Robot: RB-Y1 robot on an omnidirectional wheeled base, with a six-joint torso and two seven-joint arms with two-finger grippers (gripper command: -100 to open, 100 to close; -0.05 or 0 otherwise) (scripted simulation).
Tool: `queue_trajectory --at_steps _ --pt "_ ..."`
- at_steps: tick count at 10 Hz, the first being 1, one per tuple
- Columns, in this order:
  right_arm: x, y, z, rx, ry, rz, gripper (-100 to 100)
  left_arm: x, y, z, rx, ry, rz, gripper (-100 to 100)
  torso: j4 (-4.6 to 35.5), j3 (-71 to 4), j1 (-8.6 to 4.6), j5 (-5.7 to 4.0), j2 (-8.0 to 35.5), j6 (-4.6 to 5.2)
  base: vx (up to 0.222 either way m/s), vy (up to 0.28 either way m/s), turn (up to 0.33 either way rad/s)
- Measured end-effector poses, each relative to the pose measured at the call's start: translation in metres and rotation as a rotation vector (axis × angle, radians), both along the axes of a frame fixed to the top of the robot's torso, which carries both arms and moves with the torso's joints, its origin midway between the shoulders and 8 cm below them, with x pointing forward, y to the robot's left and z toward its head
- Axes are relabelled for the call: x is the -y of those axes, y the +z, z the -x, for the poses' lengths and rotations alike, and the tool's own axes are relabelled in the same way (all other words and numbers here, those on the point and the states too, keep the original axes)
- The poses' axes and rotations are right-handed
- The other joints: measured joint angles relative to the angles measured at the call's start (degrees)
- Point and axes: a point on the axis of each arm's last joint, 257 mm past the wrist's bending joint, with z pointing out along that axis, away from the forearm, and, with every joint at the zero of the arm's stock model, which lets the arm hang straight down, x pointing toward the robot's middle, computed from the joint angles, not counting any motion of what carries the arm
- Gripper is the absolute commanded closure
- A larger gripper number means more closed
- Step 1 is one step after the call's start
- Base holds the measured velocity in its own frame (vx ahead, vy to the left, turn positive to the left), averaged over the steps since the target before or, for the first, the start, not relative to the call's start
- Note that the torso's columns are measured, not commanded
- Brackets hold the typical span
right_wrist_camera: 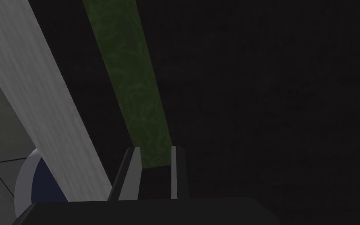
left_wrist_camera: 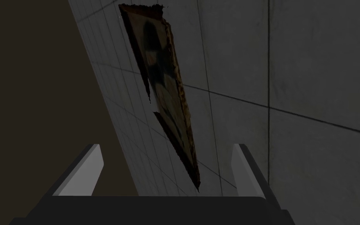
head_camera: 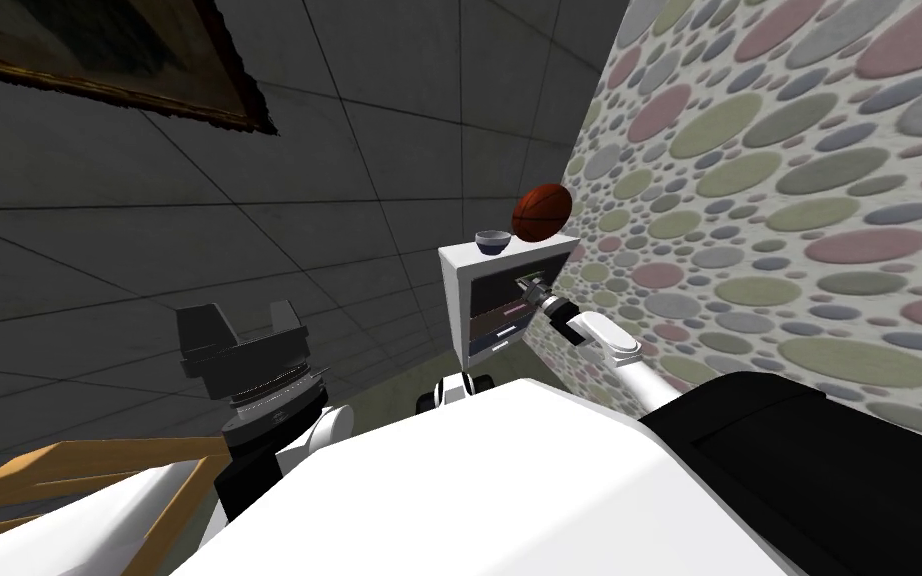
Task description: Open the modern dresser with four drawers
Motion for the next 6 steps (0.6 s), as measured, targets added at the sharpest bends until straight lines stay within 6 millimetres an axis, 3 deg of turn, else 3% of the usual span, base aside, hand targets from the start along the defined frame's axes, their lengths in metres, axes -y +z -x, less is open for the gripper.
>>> queue_trajectory --at_steps 3,4,6 --pt "-0.0048 0.0037 0.003 0.002 0.017 -0.001 100 0.0 0.0 -0.0001 0.0 0.0 0.0 0 -0.2 -0.2 -0.08 -0.05 -0.5 -0.06 -0.157 -0.043 -0.05" --pt "-0.0051 0.0038 0.0033 0.001 0.018 -0.001 -100 0.0 0.0 0.0 0.0 0.0 0.0 0 -0.3 -0.5 0.07 -0.03 -0.9 -0.11 0.067 0.017 0.088" --pt "-0.0053 -0.0037 0.0015 0.0 0.005 -0.003 -100 0.0 -0.0001 0.0001 0.0 0.0 0.0 0 -0.4 -0.8 0.13 0.01 -1.3 -0.1 0.095 0.006 0.039"
